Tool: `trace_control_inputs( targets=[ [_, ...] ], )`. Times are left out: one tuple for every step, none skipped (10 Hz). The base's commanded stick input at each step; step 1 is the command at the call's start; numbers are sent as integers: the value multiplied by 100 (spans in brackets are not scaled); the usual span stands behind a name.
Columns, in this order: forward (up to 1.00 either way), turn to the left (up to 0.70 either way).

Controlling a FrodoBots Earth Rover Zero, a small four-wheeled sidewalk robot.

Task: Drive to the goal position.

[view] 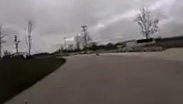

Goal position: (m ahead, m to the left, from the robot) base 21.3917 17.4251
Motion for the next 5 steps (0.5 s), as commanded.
trace_control_inputs(
  targets=[
    [100, 0],
    [100, 0],
    [100, 0],
    [100, 0],
    [100, 0]
  ],
)
